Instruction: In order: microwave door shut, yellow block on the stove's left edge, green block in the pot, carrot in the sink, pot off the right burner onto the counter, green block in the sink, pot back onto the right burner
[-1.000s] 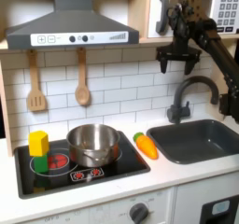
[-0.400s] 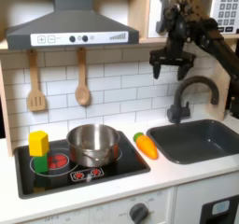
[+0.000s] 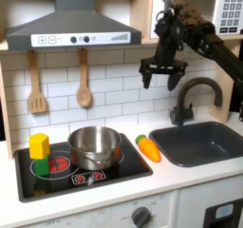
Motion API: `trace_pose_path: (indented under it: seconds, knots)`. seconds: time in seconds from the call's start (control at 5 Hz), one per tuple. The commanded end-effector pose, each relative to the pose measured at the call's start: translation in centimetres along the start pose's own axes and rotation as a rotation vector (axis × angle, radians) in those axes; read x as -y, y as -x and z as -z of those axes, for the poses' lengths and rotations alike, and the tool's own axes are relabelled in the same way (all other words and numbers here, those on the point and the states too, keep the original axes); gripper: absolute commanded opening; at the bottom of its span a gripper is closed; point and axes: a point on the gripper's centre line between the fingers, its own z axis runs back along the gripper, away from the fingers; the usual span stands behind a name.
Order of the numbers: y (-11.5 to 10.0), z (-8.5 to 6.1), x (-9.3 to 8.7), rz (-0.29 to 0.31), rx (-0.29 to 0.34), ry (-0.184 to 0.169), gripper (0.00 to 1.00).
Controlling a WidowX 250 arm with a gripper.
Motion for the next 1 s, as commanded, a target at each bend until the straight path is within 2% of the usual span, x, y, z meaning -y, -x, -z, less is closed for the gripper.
trace_pose_path:
  seconds: [0.0,0.2,0.4,0.6,0.8]
  knots:
    - [1.9,-0.1,-4.8,-0.126,-0.041,-0.076,1.00]
    - [2.9,0.0,-6.7,-0.167,-0.059,-0.103,1.00]
    - [3.9,-0.3,-8.9,-0.251,-0.077,-0.135,1.00]
    - [5.3,-0.6,-10.8,-0.326,-0.088,-0.148,1.00]
    - [6.6,-0.6,-12.3,-0.379,-0.110,-0.182,1.00]
